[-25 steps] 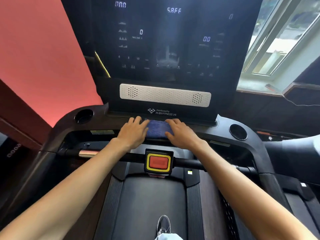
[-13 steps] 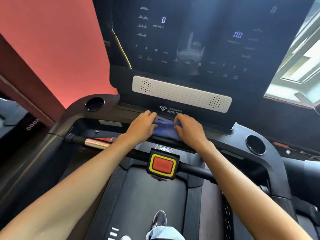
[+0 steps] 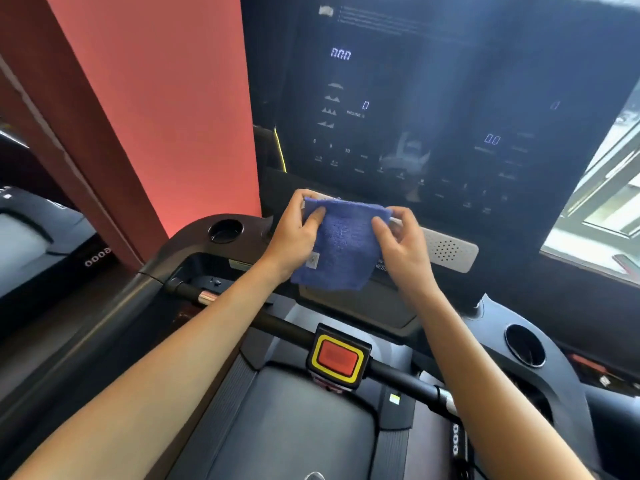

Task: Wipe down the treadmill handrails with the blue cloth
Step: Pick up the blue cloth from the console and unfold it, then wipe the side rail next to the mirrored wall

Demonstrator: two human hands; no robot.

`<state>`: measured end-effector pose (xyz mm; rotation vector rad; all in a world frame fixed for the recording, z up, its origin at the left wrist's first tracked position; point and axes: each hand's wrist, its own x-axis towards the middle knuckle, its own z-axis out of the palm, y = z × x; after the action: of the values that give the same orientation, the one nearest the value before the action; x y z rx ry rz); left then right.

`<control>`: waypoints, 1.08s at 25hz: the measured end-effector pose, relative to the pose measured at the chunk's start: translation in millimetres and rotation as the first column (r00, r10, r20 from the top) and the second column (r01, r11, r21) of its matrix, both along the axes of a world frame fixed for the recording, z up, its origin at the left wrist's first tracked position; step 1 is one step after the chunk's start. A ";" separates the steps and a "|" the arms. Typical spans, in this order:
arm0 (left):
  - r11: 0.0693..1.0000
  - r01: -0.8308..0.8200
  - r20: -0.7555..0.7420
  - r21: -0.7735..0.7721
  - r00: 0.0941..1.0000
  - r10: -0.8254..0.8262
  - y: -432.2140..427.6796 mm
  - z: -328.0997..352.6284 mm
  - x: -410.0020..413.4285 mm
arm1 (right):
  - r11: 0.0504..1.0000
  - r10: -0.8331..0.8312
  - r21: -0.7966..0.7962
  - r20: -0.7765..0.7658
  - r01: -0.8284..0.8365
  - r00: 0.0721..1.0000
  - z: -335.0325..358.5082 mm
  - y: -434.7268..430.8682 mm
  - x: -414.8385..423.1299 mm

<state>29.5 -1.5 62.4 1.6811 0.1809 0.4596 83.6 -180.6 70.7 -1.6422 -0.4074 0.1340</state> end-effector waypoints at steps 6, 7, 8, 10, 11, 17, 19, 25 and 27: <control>0.953 -0.302 -0.055 -0.034 0.952 0.300 38.2 -27.0 -55.4 | 0.944 0.308 -0.087 -0.119 -0.319 0.944 -18.5 40.6 -26.2; 0.941 -0.338 -0.057 -0.006 0.940 0.337 47.4 -29.4 -70.3 | 0.936 0.320 -0.120 -0.093 -0.330 0.943 -21.9 53.8 -30.2; 0.924 -0.379 -0.057 0.039 0.923 0.381 59.5 -30.6 -91.0 | 0.922 0.353 -0.140 -0.079 -0.361 0.932 -26.3 72.6 -37.9; 0.887 -0.454 -0.062 0.080 0.886 0.459 78.2 -28.7 -124.4 | 0.881 0.440 -0.161 -0.070 -0.446 0.895 -33.4 105.6 -53.5; 0.862 -0.500 -0.074 0.083 0.860 0.505 90.2 -29.6 -145.4 | 0.850 0.492 -0.179 -0.066 -0.495 0.868 -36.0 124.9 -66.7; 0.733 -0.676 -0.161 0.069 0.718 0.677 146.6 -36.2 -288.2 | 0.680 0.704 -0.236 -0.054 -0.694 0.708 -41.0 228.8 -163.1; 0.739 -0.664 -0.180 0.112 0.718 0.672 151.5 -31.6 -328.1 | 0.633 0.745 -0.255 -0.055 -0.731 0.665 -39.3 251.6 -192.7; 0.608 -0.794 -0.277 0.019 0.580 0.766 161.4 -37.4 -462.6 | 0.452 0.879 -0.340 0.008 -0.825 0.478 -59.2 316.8 -299.6; 0.544 -0.837 -0.325 0.066 0.497 0.805 162.4 -38.6 -497.5 | 0.396 0.905 -0.400 0.016 -0.827 0.425 -68.0 335.6 -334.9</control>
<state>-468.0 160.9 23.7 1.4611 1.2965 0.8672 -251.3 155.1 2.6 -1.6003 -1.5263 0.8736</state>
